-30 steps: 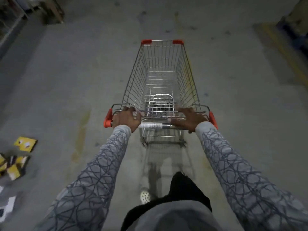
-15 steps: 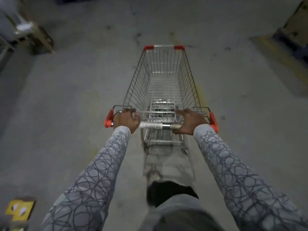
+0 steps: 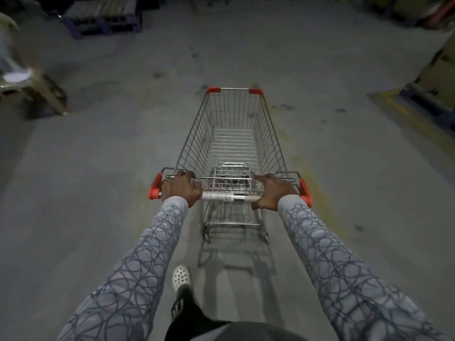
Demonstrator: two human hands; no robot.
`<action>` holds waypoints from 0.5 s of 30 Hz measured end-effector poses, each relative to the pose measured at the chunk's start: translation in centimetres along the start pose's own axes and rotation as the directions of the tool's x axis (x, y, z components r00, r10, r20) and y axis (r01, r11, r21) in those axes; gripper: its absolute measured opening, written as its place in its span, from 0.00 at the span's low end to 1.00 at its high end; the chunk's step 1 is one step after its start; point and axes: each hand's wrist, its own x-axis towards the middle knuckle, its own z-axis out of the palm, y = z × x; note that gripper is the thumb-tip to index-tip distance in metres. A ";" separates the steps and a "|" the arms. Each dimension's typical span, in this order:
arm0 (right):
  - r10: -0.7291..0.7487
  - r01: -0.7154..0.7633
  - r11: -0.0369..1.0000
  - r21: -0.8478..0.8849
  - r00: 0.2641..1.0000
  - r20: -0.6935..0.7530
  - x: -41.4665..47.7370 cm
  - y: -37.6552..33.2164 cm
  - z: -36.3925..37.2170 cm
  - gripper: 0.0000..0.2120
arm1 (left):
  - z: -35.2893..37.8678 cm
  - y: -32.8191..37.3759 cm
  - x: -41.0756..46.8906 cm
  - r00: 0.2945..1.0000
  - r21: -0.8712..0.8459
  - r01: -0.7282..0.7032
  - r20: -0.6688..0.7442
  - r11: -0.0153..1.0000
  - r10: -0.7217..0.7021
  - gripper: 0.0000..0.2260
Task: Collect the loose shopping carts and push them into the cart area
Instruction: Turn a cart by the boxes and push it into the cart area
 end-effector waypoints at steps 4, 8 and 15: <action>0.051 -0.050 0.999 0.019 0.998 -0.026 10.6 -5.2 -2.5 0.50 | -1.3 -4.6 12.1 0.998 -0.032 -0.022 0.050 0.999 0.024 0.20; 0.113 -0.113 0.993 0.021 0.993 -0.028 19.5 -8.7 -5.6 0.50 | -3.1 -6.7 22.5 0.993 -0.009 -0.074 0.094 0.997 0.074 0.21; 0.152 -0.151 0.988 0.041 0.988 -0.018 36.0 -12.7 -12.5 0.50 | -4.0 -9.4 41.7 0.983 -0.049 -0.091 0.158 0.995 0.098 0.22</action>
